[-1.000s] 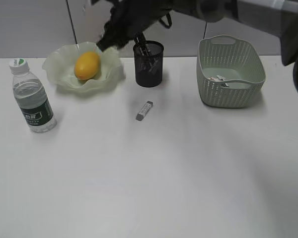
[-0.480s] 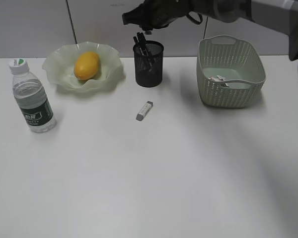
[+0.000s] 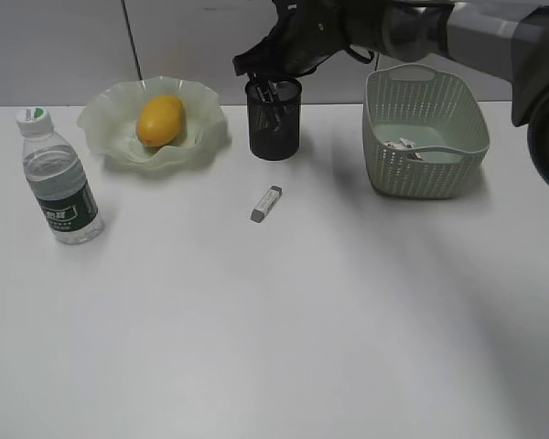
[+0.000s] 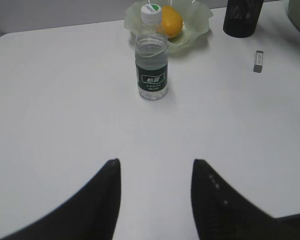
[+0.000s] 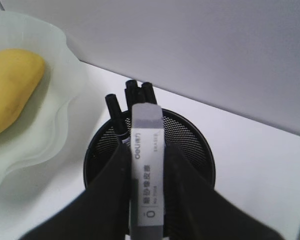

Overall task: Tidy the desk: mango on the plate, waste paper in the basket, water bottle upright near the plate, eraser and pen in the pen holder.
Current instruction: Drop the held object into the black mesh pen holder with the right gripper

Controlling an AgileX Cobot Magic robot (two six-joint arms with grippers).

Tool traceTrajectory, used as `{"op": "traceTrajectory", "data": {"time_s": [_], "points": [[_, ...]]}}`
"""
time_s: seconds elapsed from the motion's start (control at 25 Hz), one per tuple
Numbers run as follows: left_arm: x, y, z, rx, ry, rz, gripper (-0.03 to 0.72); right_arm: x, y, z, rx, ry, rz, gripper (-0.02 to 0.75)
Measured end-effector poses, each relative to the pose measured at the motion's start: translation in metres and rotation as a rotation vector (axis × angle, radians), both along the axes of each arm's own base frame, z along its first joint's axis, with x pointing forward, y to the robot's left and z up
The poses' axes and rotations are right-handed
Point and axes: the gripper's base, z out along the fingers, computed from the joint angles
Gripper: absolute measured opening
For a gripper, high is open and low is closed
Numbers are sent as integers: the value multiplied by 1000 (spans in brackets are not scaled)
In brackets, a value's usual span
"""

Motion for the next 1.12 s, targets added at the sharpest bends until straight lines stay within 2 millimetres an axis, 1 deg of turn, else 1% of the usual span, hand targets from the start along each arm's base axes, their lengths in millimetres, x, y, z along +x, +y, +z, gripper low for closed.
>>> {"op": "traceTrajectory", "data": {"time_s": [0.16,0.4,0.64,0.84,0.88,0.96,1.0,1.04,1.12], "points": [[0,0,0,0,0,0,353,-1,2,-1,-8,-2,9,165],[0,0,0,0,0,0,353,-4,7,-1,-18,-6,25,209],[0,0,0,0,0,0,347,-5,8,-1,-27,-8,29,302],[0,0,0,0,0,0,345,-7,8,-4,-46,17,24,336],[0,0,0,0,0,0,346,-7,8,-4,-48,27,20,363],[0,0,0,0,0,0,346,-9,7,-3,-49,56,10,447],[0,0,0,0,0,0,346,-11,7,1,-49,65,6,509],[0,0,0,0,0,0,345,-14,6,7,-50,73,1,548],[0,0,0,0,0,0,345,-20,5,25,-63,77,1,596]]}}
